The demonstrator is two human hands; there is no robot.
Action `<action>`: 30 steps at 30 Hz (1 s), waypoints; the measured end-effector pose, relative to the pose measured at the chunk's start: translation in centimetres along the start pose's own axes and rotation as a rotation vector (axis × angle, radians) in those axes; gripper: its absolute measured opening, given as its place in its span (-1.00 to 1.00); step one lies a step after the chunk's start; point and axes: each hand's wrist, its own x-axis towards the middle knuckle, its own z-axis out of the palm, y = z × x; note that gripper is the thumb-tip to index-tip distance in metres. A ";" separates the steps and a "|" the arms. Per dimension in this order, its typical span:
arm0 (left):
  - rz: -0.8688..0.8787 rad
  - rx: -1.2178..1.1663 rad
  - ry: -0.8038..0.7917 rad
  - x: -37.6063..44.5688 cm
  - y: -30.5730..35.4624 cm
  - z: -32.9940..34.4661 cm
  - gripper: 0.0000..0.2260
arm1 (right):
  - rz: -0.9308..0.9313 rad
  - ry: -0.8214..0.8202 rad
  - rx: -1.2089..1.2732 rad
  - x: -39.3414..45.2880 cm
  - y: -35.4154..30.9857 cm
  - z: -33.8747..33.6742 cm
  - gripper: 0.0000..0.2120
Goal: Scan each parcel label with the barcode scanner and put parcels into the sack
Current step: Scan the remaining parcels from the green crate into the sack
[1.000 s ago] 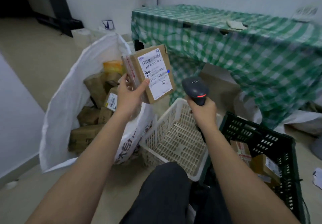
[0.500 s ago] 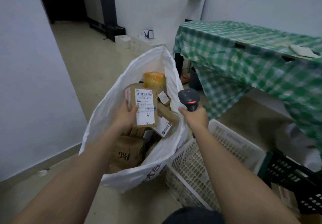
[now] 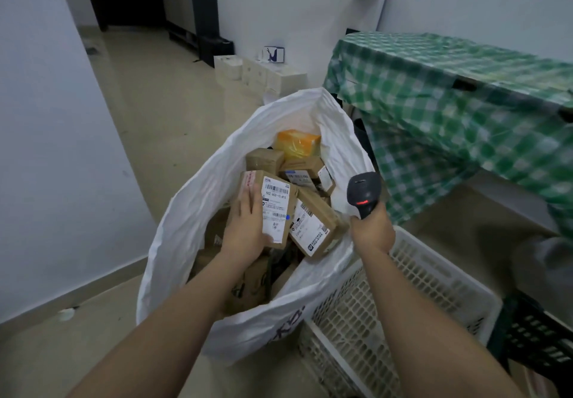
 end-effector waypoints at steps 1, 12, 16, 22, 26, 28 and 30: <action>0.000 0.045 -0.026 0.3 0.4 0.2 0.11 | 0.033 -0.020 0.010 0.3 0.3 -0.4 -0.70; -0.027 0.026 -0.231 4.1 1.7 -0.7 0.02 | -0.191 0.140 0.399 2.5 -5.9 -9.5 -0.69; -0.068 0.217 -0.384 3.6 2.5 -1.5 -0.15 | -0.089 0.074 0.356 0.6 -3.0 -8.9 -0.78; 0.199 0.353 -0.268 2.1 5.9 -5.6 -0.57 | -0.091 0.039 0.310 -1.3 -3.1 -7.6 -0.79; 0.233 0.476 0.467 3.1 2.0 -8.6 -0.34 | -0.154 0.047 0.192 -1.8 -4.5 -7.1 -0.69; -0.118 0.322 0.327 3.2 -0.6 -9.8 -0.12 | -0.171 0.050 0.129 -2.1 -5.2 -6.9 -0.67; -0.343 -0.052 0.110 3.5 -2.8 -10.1 -0.17 | -0.182 0.040 0.105 -2.4 -5.8 -6.7 -0.68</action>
